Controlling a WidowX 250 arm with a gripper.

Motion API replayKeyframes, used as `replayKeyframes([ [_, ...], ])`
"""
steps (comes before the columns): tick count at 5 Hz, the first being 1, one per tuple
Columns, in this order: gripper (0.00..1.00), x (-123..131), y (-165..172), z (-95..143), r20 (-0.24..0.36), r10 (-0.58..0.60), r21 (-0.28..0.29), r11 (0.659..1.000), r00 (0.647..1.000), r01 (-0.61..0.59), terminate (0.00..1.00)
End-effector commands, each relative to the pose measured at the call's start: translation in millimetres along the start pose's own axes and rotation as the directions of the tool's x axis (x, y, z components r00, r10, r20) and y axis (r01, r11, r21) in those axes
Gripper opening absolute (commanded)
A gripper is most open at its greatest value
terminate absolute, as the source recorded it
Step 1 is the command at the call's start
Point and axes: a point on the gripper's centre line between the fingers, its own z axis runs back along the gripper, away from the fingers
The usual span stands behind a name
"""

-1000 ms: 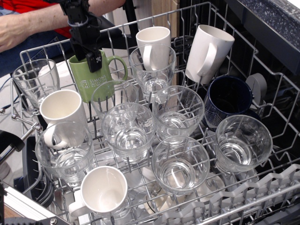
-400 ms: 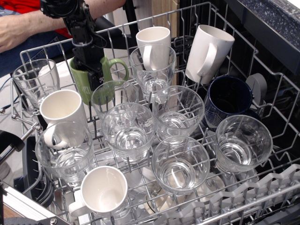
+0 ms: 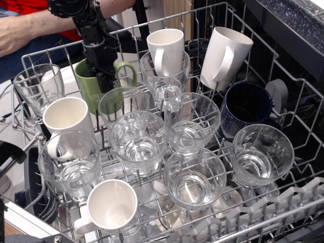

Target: Pick up green mug

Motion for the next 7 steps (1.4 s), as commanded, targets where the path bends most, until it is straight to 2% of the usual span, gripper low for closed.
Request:
replayKeyframes([
  [1, 0.0, 26, 14, 65, 0.15, 0.013, 0.082, 0.996, 0.989, -0.025, 0.0],
  [2, 0.0, 28, 7, 78, 0.236, 0.034, 0.18, 0.981, 0.971, -0.078, 0.0],
  [4, 0.0, 46, 10, 139, 0.2, 0.03, 0.211, 0.975, 0.979, -0.073, 0.0],
  [5, 0.0, 57, 6, 170, 0.164, 0.067, 0.211, 0.972, 0.984, -0.102, 0.0],
  [6, 0.0, 57, 1, 202, 0.141, 0.089, 0.205, 0.972, 0.986, -0.117, 0.0],
  [7, 0.0, 53, -5, 219, 0.131, 0.093, 0.205, 0.972, 0.987, -0.118, 1.0],
])
